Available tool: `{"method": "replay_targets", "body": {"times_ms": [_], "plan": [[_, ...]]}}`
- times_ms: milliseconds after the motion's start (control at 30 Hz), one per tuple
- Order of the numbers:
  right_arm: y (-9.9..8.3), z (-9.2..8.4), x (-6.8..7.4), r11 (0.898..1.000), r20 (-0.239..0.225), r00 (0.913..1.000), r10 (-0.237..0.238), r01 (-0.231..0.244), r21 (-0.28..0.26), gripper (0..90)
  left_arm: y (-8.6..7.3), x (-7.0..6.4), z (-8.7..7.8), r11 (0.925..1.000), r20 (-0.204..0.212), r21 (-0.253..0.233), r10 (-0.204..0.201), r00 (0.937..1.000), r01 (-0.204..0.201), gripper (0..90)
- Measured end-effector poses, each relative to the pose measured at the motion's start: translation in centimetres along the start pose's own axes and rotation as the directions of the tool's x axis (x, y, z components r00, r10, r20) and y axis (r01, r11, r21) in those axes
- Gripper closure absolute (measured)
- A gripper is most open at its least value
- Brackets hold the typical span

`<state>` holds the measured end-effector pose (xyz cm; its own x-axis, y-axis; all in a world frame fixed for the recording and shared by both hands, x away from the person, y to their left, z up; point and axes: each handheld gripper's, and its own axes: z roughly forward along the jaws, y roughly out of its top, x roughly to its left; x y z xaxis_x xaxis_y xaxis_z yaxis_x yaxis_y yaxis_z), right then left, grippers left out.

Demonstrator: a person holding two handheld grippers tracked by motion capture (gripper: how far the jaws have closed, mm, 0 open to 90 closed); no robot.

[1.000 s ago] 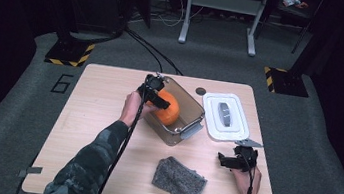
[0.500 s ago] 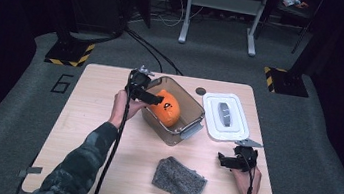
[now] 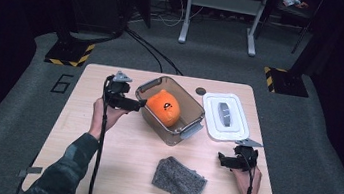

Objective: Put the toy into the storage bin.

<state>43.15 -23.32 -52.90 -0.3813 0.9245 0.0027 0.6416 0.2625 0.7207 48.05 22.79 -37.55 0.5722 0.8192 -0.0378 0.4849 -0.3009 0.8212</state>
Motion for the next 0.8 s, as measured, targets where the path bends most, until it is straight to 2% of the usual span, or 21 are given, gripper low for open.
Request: {"method": "replay_targets", "body": {"times_ms": [100,200,233,300,467,667,767,800], "plan": [[0.0,0.0,-0.1,1.000,-0.005,1.0000,-0.005,0.005,0.005,1.0,-1.2,0.5,-1.0,0.9998,-0.016,-0.016,-0.008,0.9998,0.008,11.9],[0.1,0.0,-0.1,1.000,-0.003,0.9999,-0.010,0.010,0.012,0.7,-2.4,0.8,-1.9,0.9989,-0.015,-0.030,-0.035,0.9993,0.035,11.9],[0.1,0.0,0.0,1.000,-0.004,1.0000,0.001,-0.001,0.013,0.7,-3.0,0.8,-2.2,0.9987,-0.034,-0.040,-0.033,0.9989,0.032,11.9],[0.1,0.0,-0.1,1.000,-0.003,1.0000,-0.005,0.005,0.014,0.4,-4.2,0.9,-2.6,0.9980,-0.039,-0.047,-0.044,0.9983,0.042,11.9],[0.2,0.0,-0.1,1.000,0.000,1.0000,0.003,-0.003,0.017,0.5,-6.9,1.4,-3.0,0.9975,-0.071,-0.036,-0.063,0.9954,0.061,11.9],[0.2,-0.1,-0.2,1.000,-0.011,0.9999,-0.003,0.003,0.015,0.9,-9.7,2.0,-2.9,0.9954,-0.078,-0.009,-0.096,0.9923,0.095,11.9],[0.2,-0.3,-0.2,1.000,-0.019,0.9997,0.015,-0.015,0.013,0.9,-10.7,2.2,-2.7,0.9948,-0.082,-0.004,-0.102,0.9915,0.102,11.9],[0.3,-0.3,-0.3,1.000,-0.017,0.9998,0.007,-0.007,0.009,1.0,-11.0,2.2,-2.7,0.9947,-0.085,0.004,-0.102,0.9911,0.103,11.9]]}}
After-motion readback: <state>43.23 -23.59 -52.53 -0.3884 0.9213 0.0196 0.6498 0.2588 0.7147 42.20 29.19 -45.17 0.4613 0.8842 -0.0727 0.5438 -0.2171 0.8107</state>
